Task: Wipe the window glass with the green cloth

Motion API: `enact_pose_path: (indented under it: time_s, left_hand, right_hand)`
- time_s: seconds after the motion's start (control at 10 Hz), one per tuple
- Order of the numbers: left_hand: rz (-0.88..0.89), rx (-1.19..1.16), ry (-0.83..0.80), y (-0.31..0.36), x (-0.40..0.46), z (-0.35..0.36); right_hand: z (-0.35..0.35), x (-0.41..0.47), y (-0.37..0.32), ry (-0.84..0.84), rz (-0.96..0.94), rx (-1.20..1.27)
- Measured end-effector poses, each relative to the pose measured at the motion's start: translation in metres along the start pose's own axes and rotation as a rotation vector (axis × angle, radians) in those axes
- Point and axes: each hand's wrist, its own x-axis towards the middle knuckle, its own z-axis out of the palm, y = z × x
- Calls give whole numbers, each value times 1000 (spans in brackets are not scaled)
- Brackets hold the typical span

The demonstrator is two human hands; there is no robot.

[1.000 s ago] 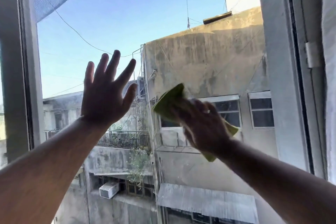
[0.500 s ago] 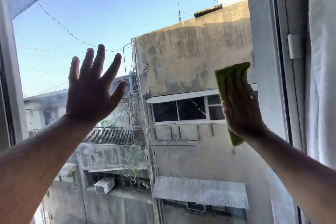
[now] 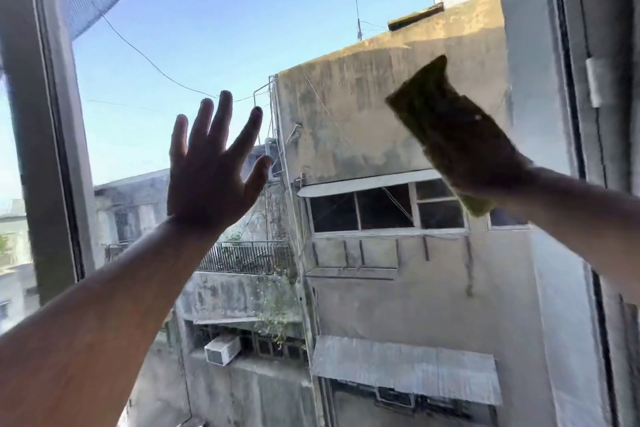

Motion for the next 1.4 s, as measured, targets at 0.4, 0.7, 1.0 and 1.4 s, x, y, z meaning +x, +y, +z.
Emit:
enact_pose_path:
  time_s: [0.4, 0.7, 1.0, 1.4]
  left_hand:
    - [5, -29, -11, -1, 3, -1]
    - [5, -12, 26, -3, 2, 3]
    - [14, -15, 46, -2, 3, 6]
    - [22, -25, 39, -4, 3, 5]
  right_hand:
    - [99, -321, -433, -269, -584, 173]
    - [110, -242, -444, -12, -76, 237]
    - [109, -239, -365, 100, 67, 292]
    - [111, -260, -334, -4, -207, 128]
